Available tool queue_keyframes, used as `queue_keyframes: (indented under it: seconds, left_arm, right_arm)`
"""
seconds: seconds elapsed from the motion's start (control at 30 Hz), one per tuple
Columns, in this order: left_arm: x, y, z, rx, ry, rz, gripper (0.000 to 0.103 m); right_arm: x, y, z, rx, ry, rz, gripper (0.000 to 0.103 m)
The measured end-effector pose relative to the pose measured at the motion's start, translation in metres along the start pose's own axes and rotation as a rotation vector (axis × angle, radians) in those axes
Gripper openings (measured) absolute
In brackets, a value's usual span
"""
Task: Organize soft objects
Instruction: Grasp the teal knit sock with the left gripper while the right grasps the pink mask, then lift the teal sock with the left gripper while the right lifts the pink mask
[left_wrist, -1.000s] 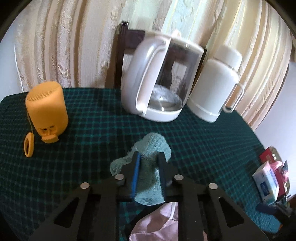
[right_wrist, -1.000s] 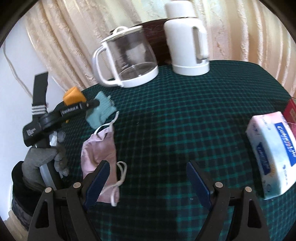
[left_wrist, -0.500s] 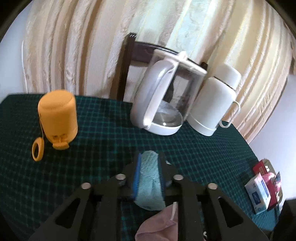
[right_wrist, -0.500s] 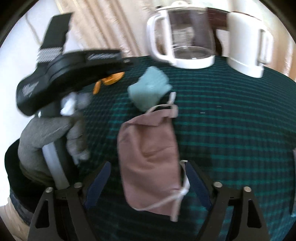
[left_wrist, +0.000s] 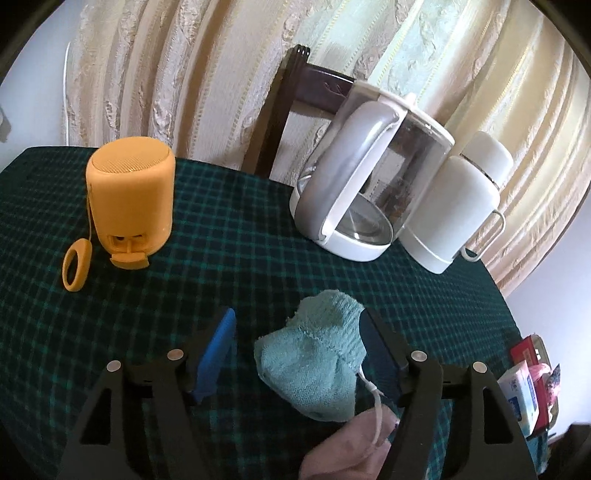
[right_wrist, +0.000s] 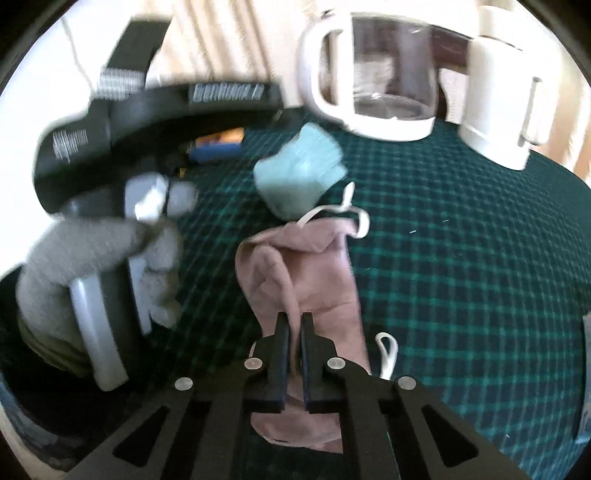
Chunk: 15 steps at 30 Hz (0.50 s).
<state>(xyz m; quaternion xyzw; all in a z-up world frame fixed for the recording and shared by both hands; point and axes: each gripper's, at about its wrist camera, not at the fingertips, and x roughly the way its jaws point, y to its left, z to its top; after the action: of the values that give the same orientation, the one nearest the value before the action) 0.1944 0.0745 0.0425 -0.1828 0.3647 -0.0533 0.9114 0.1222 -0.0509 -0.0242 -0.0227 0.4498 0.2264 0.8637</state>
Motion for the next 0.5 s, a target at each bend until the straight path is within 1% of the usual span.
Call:
queue_keyframes:
  seconds: [0.17,0.4,0.5]
  left_arm:
    - [0.009,-0.010,-0.006,0.035,0.041,-0.011,0.072]
    - [0.020,-0.020,-0.016,0.073,0.075,-0.008,0.073]
    - [0.023,-0.025,-0.019,0.113,0.079,0.014,0.071]
  right_arm:
    - [-0.027,-0.013,0.001,0.036,-0.064,-0.009,0.005]
    - [-0.043,-0.025,0.000,0.077,-0.099,-0.023,0.005]
    - [-0.047,-0.028,0.000,0.088,-0.109,-0.029,0.005]
